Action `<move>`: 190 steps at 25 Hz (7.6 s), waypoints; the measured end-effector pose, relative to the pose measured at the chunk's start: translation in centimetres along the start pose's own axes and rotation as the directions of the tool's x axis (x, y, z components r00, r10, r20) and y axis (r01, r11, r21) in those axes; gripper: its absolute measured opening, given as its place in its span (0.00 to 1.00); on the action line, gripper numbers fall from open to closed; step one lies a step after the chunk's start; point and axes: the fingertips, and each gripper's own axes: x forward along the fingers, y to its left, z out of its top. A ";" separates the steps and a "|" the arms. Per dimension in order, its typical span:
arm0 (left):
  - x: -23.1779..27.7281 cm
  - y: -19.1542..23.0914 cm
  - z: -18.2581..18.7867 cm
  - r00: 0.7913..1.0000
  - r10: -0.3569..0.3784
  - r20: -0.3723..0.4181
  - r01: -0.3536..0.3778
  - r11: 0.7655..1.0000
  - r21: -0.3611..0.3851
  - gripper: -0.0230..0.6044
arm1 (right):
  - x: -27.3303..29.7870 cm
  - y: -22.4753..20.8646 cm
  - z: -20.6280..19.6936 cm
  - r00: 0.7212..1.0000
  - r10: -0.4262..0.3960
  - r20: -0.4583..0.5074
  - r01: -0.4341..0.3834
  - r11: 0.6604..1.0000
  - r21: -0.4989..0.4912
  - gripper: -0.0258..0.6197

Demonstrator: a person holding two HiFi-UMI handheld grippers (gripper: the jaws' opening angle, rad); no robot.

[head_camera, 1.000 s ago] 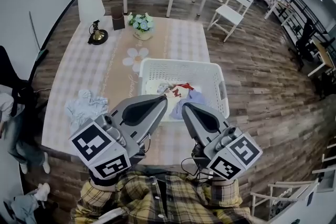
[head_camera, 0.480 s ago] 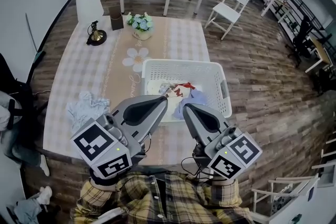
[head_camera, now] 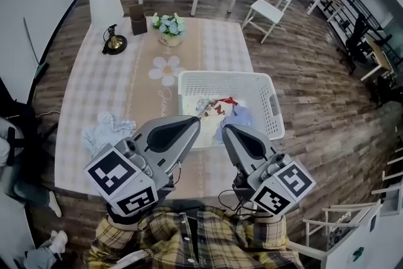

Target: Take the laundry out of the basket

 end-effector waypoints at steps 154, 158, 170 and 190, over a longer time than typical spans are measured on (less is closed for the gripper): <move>-16.7 19.5 4.1 0.807 0.552 -0.210 -0.554 0.831 0.054 0.21 | 22.5 14.2 -3.5 0.849 0.333 -0.412 -0.458 0.851 -0.257 0.22; -21.9 22.0 5.0 0.780 0.589 -0.211 -0.591 0.804 0.062 0.20 | 26.1 19.1 -4.7 0.829 0.379 -0.412 -0.497 0.837 -0.230 0.21; -35.9 25.5 7.3 0.651 0.729 -0.212 -0.730 0.678 0.089 0.20 | 33.0 32.2 -7.5 0.732 0.539 -0.416 -0.637 0.758 -0.139 0.21; -30.4 26.9 -4.7 0.727 0.579 -0.370 -0.637 0.770 -0.046 0.21 | 30.3 23.8 -17.2 0.742 0.388 -0.547 -0.503 0.861 -0.072 0.23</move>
